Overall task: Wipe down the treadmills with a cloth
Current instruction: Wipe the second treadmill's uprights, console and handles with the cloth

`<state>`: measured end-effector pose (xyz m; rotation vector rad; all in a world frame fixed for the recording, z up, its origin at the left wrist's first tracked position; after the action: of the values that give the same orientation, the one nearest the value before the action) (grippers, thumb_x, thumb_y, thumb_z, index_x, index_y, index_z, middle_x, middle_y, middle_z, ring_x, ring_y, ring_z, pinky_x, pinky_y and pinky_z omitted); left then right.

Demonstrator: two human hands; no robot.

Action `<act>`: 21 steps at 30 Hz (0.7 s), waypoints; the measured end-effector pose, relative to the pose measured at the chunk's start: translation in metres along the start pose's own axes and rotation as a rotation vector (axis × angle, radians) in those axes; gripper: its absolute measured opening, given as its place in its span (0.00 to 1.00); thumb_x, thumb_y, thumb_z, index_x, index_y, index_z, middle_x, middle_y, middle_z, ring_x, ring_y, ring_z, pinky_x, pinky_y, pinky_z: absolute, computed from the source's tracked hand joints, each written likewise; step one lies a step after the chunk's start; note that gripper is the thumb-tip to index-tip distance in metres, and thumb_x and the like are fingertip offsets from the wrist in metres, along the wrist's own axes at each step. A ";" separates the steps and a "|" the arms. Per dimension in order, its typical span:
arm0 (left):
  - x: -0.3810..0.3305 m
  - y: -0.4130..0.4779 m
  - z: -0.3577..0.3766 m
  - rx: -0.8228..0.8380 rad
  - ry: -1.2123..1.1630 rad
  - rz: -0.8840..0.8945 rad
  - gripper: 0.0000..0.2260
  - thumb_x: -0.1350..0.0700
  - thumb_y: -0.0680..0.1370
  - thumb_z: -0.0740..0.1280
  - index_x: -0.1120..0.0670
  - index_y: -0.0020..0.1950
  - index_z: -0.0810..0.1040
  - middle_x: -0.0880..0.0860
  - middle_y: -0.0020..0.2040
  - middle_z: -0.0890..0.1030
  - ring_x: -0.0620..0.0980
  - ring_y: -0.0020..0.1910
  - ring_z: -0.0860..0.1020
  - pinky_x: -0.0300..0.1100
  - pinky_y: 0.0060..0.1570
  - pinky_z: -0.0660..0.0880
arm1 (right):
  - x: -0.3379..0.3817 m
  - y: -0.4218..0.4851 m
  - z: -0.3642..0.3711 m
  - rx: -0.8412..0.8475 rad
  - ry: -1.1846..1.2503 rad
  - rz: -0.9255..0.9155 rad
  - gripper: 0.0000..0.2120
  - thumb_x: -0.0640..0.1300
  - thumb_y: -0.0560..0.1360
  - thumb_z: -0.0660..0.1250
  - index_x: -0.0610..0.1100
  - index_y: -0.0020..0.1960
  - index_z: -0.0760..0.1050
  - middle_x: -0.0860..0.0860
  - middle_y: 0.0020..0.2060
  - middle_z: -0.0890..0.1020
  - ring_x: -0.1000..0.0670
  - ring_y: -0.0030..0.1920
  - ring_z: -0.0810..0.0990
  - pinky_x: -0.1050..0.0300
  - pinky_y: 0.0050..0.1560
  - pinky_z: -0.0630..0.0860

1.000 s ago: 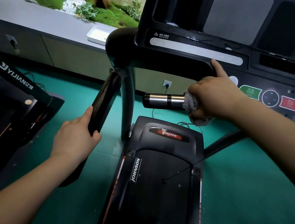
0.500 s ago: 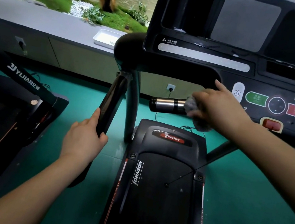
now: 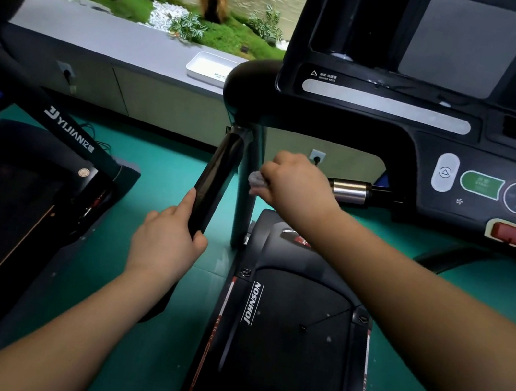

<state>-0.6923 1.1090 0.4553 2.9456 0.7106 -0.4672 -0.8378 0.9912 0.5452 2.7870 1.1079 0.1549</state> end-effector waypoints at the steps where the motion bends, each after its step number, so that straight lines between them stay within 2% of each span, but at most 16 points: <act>1: 0.000 0.000 0.000 0.001 -0.002 -0.005 0.34 0.46 0.74 0.61 0.45 0.77 0.52 0.52 0.57 0.78 0.56 0.54 0.71 0.48 0.45 0.72 | -0.001 -0.001 0.000 0.010 -0.003 -0.016 0.18 0.56 0.75 0.65 0.43 0.55 0.77 0.44 0.51 0.76 0.42 0.55 0.74 0.52 0.48 0.72; 4: 0.001 -0.001 -0.001 0.011 -0.017 -0.014 0.34 0.46 0.74 0.61 0.44 0.77 0.52 0.51 0.57 0.78 0.55 0.53 0.71 0.47 0.44 0.71 | -0.018 -0.012 -0.010 0.003 0.017 -0.042 0.19 0.54 0.71 0.71 0.42 0.55 0.78 0.42 0.49 0.78 0.39 0.52 0.76 0.50 0.50 0.71; 7: 0.001 -0.001 -0.002 0.016 -0.021 -0.015 0.34 0.46 0.74 0.61 0.44 0.77 0.51 0.50 0.56 0.78 0.55 0.53 0.71 0.47 0.44 0.72 | -0.056 -0.036 -0.026 -0.018 0.038 0.038 0.21 0.55 0.67 0.74 0.42 0.54 0.79 0.41 0.47 0.80 0.38 0.49 0.78 0.49 0.50 0.72; 10: -0.001 -0.001 -0.002 0.026 -0.009 -0.012 0.34 0.46 0.74 0.61 0.45 0.78 0.51 0.51 0.56 0.77 0.55 0.53 0.71 0.48 0.45 0.72 | -0.085 -0.066 -0.045 -0.135 0.061 0.133 0.20 0.52 0.66 0.77 0.41 0.53 0.81 0.41 0.45 0.81 0.38 0.47 0.78 0.50 0.48 0.74; 13: -0.003 -0.001 -0.001 0.050 0.013 -0.011 0.34 0.46 0.75 0.60 0.45 0.78 0.50 0.52 0.57 0.77 0.55 0.54 0.71 0.48 0.46 0.72 | -0.078 -0.063 -0.042 -0.199 0.035 0.156 0.17 0.50 0.66 0.77 0.38 0.48 0.81 0.40 0.41 0.80 0.37 0.44 0.77 0.50 0.46 0.73; 16: -0.002 -0.002 -0.002 0.048 0.012 -0.013 0.34 0.46 0.75 0.60 0.45 0.78 0.50 0.51 0.57 0.77 0.55 0.54 0.71 0.48 0.47 0.72 | -0.048 -0.037 -0.027 -0.134 0.031 0.080 0.19 0.54 0.68 0.74 0.38 0.46 0.80 0.39 0.41 0.79 0.37 0.45 0.76 0.50 0.46 0.71; 19: -0.001 -0.001 0.000 0.058 -0.005 -0.012 0.34 0.46 0.75 0.60 0.44 0.78 0.49 0.51 0.58 0.77 0.54 0.54 0.71 0.48 0.46 0.73 | -0.041 -0.023 -0.022 -0.016 0.056 0.076 0.22 0.58 0.71 0.70 0.41 0.54 0.79 0.42 0.48 0.79 0.40 0.52 0.76 0.52 0.48 0.69; 21: -0.001 -0.001 0.001 0.091 -0.016 -0.007 0.33 0.46 0.75 0.60 0.44 0.78 0.49 0.51 0.59 0.76 0.55 0.56 0.70 0.49 0.48 0.73 | -0.051 -0.029 -0.027 0.026 0.117 0.078 0.21 0.57 0.72 0.70 0.42 0.56 0.78 0.43 0.50 0.78 0.41 0.54 0.76 0.52 0.49 0.70</act>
<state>-0.6937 1.1099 0.4548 3.0211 0.7168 -0.5366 -0.8977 0.9794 0.5648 2.8789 1.0322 0.3184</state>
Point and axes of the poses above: each hand's wrist, its own y-axis towards the middle knuckle, its own z-axis out of the palm, x = y × z, the point moved 8 cm from there along y, towards the middle knuckle
